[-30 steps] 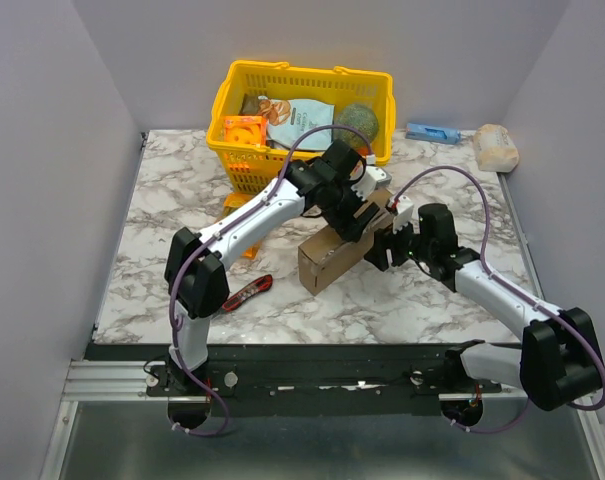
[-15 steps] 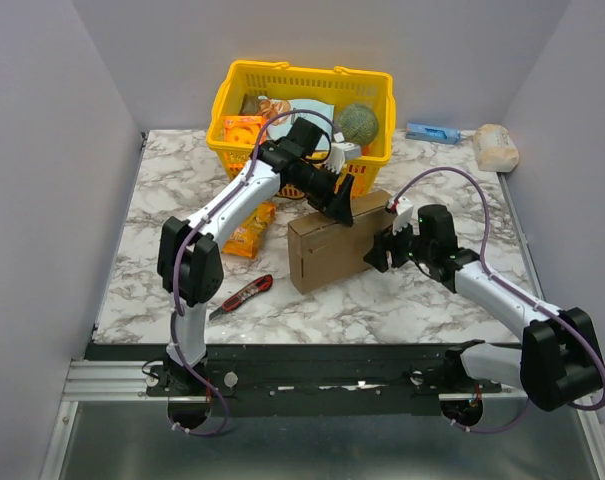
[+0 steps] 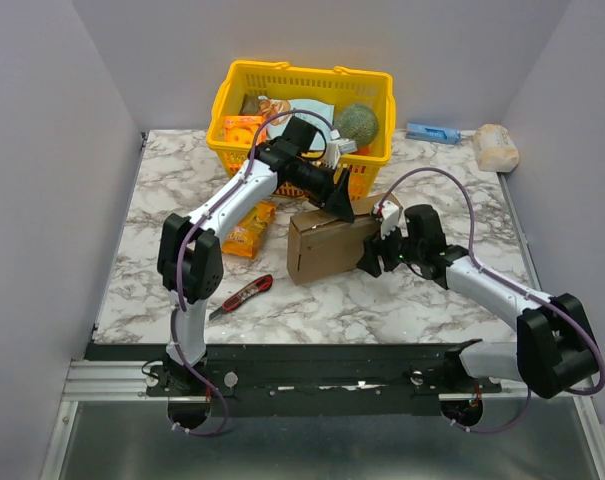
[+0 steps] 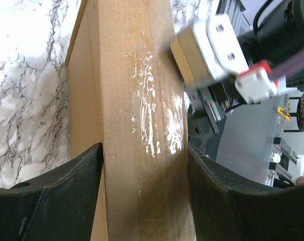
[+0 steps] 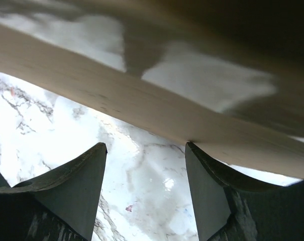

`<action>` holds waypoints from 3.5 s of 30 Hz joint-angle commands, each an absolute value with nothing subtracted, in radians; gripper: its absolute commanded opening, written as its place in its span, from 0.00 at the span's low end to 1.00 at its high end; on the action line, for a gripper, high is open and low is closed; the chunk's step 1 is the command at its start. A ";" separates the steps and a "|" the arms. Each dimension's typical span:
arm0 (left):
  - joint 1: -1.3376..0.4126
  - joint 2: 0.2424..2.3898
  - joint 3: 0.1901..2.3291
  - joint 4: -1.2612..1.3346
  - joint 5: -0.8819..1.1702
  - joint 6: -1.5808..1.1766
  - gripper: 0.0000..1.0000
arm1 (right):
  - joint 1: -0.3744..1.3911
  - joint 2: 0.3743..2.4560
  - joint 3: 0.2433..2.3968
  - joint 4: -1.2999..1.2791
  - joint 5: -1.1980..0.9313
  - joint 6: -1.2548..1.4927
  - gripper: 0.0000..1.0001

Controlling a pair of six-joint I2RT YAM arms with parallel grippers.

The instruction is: Unpack the express box

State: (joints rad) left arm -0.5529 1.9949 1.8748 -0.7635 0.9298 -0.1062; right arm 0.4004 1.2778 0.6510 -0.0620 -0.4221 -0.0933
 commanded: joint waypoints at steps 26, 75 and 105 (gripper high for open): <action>-0.492 1.858 1.680 0.256 1.506 -1.108 0.55 | 0.466 1.299 0.666 0.051 -0.310 -0.399 0.72; -0.672 1.689 1.707 -0.752 0.217 0.302 0.82 | 0.466 0.905 0.758 -0.434 -0.468 -0.601 0.78; -0.607 1.706 2.000 -0.974 0.515 0.187 0.00 | 0.515 1.078 1.023 -0.281 -0.552 -0.601 0.72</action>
State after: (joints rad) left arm -0.6086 1.7798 1.9667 -0.9550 0.4080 0.2138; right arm 0.4847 1.0256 1.0130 -0.3126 -0.5293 -0.5819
